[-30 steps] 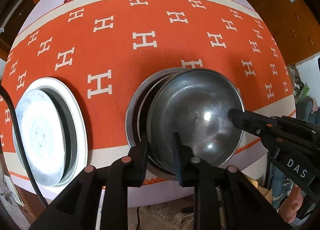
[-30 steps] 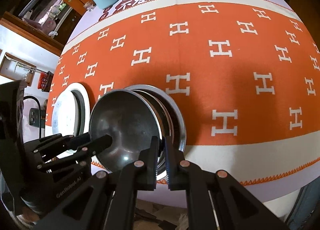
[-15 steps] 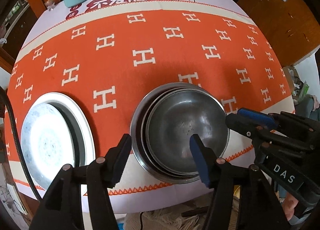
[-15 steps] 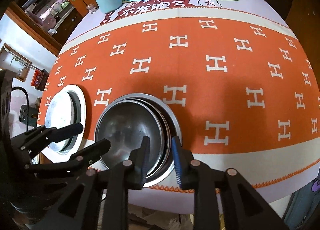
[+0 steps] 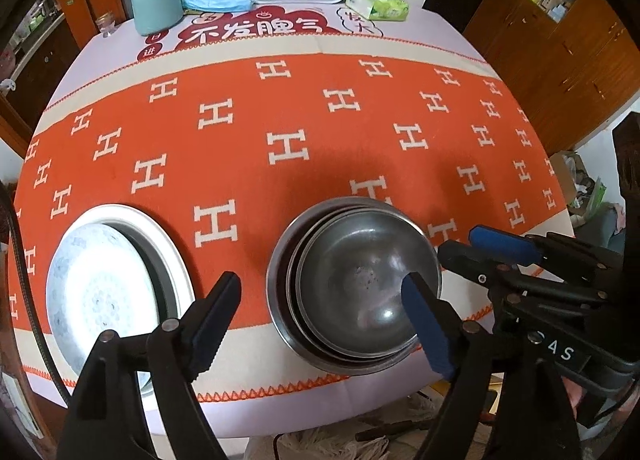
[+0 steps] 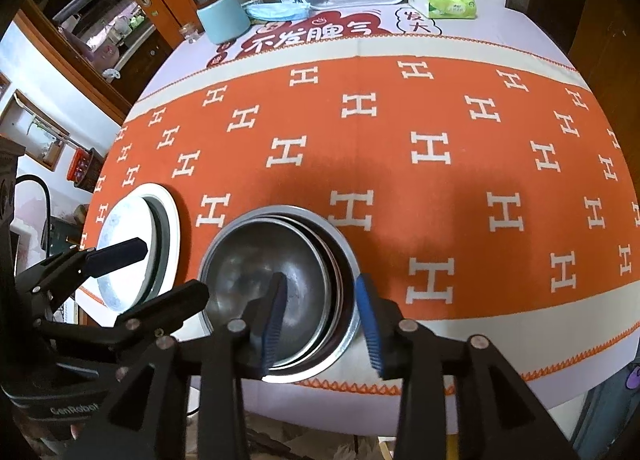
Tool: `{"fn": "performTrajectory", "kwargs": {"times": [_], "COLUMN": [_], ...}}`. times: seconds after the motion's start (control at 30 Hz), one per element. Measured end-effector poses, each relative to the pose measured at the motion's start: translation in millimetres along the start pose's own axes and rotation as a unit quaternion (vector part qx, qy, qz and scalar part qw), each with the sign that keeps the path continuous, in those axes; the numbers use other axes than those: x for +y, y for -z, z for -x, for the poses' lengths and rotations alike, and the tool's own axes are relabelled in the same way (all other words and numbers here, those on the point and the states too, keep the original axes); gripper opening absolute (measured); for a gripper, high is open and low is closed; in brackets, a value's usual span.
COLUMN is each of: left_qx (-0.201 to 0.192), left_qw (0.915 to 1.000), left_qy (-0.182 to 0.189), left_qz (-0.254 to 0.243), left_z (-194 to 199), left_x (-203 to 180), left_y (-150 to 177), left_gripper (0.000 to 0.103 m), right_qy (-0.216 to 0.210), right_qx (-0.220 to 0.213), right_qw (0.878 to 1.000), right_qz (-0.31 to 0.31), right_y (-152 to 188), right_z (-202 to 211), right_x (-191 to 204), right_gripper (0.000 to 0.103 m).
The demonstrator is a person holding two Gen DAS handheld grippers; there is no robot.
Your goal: Organize plates and bowls
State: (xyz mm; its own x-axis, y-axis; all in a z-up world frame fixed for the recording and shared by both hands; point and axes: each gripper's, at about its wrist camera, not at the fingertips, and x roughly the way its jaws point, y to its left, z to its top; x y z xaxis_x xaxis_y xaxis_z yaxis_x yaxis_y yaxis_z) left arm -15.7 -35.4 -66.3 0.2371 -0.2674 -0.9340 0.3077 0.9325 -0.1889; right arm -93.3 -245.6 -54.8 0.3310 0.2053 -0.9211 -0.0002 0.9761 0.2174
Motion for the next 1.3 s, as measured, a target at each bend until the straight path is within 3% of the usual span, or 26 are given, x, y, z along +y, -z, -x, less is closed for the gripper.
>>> {"fn": "performTrajectory", "kwargs": {"times": [0.3,0.4,0.53,0.73,1.07,1.3], "left_qx": [-0.020,-0.021,-0.013,-0.003,0.038,0.059], "left_qw": [0.9996,0.9995,0.9996,0.9992,0.9951,0.9900], "left_qy": [-0.016,-0.023,0.000,0.012,0.058,0.084], "left_qz": [0.010,0.009,0.024,0.037,0.070,0.097], "left_z": [3.1,-1.2,-9.6,-21.2,-47.3,-63.4], "left_x": [8.6,12.3,19.5,26.0,40.4,52.1], "left_y": [-1.4,-0.5,0.8,2.5,6.4,8.2], "left_gripper": [0.082,0.085,0.087,0.088,0.088,0.088], "right_qy": [-0.007,-0.004,0.005,0.002,-0.051,-0.066], "right_qx": [-0.034,-0.043,-0.049,-0.031,0.006,0.029], "right_qw": [0.999,0.999,0.998,0.999,0.998,0.996], "right_qz": [0.013,0.019,0.026,0.015,-0.040,-0.053], "right_y": [1.3,2.5,5.8,10.4,12.8,12.4], "right_z": [12.9,13.5,11.0,1.0,-20.5,-36.4], "right_x": [1.9,0.8,-2.3,-12.8,-36.4,-42.0], "right_gripper": [0.044,0.052,0.060,0.062,0.062,0.062]}}
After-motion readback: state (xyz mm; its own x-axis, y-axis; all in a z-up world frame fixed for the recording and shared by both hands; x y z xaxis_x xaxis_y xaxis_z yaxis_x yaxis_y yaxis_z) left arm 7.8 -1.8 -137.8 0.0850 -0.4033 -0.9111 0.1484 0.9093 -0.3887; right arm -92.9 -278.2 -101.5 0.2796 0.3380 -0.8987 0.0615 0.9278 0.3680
